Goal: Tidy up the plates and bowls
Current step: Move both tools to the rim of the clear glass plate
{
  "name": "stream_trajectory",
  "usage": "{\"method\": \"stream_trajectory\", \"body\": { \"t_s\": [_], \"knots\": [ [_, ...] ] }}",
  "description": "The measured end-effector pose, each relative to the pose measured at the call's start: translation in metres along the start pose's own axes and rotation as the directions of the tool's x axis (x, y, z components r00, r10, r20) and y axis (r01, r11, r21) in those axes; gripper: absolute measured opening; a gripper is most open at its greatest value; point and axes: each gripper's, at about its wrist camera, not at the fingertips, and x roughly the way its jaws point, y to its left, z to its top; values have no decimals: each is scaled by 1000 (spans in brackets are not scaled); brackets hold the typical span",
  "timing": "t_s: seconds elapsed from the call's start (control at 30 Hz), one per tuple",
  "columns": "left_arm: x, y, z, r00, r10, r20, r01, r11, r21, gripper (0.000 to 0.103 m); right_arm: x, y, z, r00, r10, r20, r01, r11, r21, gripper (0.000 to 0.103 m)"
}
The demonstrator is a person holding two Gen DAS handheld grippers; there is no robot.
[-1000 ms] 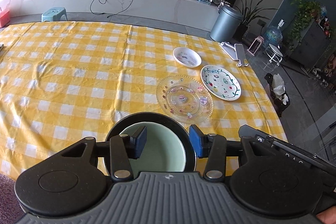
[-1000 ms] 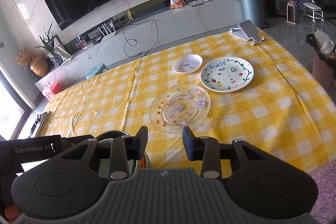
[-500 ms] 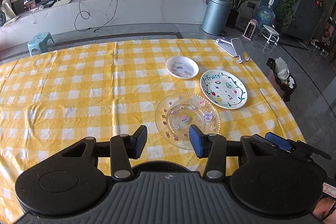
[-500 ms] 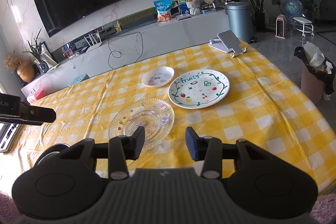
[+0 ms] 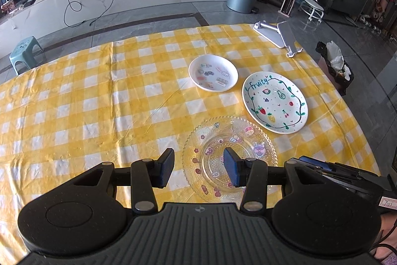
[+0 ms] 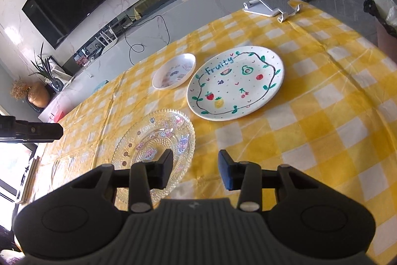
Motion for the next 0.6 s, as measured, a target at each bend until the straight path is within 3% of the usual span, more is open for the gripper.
{"method": "stream_trajectory", "body": {
  "t_s": [0.07,0.3,0.6],
  "knots": [
    [10,2,5,1000,-3,-17,3,1000,22,53,7,-5,1,1000,15,-15,-15,999,32,33],
    [47,3,9,995,-4,-100,18,991,132,51,24,-5,0,998,43,-55,-41,998,42,33],
    [80,24,-3,982,-60,-180,73,995,62,40,35,-1,-1,997,53,-55,-52,998,30,25]
  ]
}}
